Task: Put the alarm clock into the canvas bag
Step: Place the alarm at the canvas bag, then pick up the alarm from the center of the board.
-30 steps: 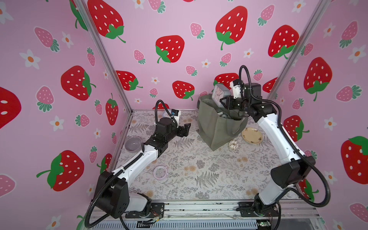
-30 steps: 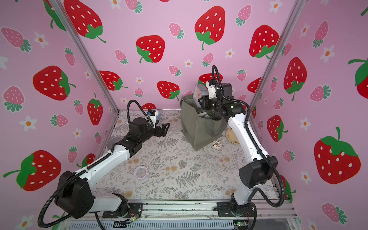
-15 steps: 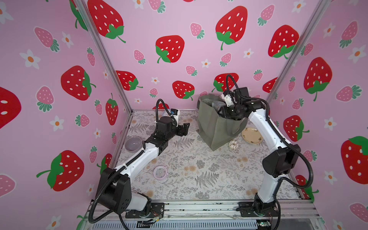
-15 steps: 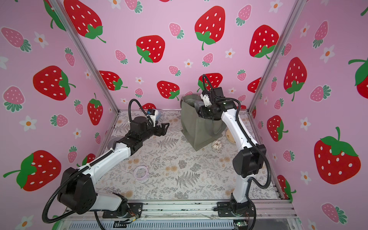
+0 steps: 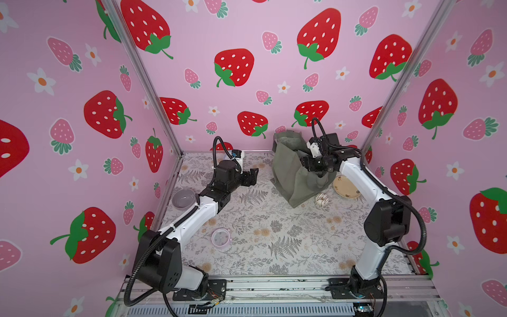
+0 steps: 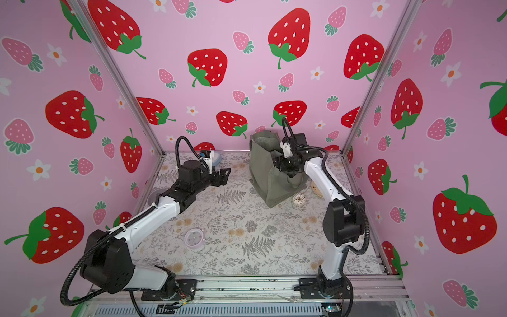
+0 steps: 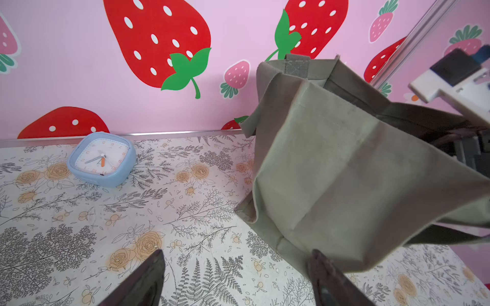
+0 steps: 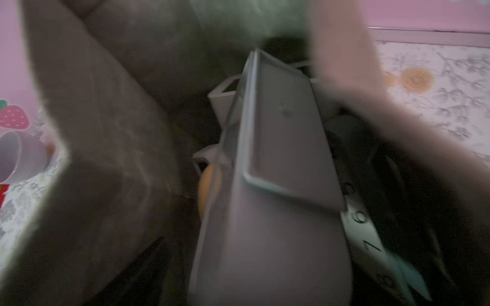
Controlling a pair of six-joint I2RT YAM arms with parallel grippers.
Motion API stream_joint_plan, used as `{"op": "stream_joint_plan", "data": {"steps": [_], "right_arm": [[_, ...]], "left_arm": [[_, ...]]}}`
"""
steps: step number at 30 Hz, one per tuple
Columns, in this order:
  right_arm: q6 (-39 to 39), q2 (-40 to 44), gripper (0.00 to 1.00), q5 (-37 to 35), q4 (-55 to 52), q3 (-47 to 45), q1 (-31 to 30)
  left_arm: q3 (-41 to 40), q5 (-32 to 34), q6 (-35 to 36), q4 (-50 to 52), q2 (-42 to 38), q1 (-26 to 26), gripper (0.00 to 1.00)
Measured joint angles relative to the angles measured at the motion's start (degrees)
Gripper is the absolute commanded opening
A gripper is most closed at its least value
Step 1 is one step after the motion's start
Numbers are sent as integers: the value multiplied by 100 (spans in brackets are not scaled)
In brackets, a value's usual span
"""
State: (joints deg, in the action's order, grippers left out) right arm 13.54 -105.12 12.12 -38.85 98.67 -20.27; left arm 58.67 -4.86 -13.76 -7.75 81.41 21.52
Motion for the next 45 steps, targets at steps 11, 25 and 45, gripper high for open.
{"op": "stream_joint_plan", "data": {"steps": [11, 25, 45], "right_arm": [[85, 1147, 100, -262, 271, -133, 20], [-33, 3375, 100, 48, 1867, -1941, -310], [-380, 1937, 100, 804, 2280, -1725, -1287]], "left_arm": [[-76, 750, -350, 511, -546, -4, 89], [256, 859, -459, 1421, -179, -970, 99], [4905, -564, 2199, 2144, 4419, -1967, 100]]}}
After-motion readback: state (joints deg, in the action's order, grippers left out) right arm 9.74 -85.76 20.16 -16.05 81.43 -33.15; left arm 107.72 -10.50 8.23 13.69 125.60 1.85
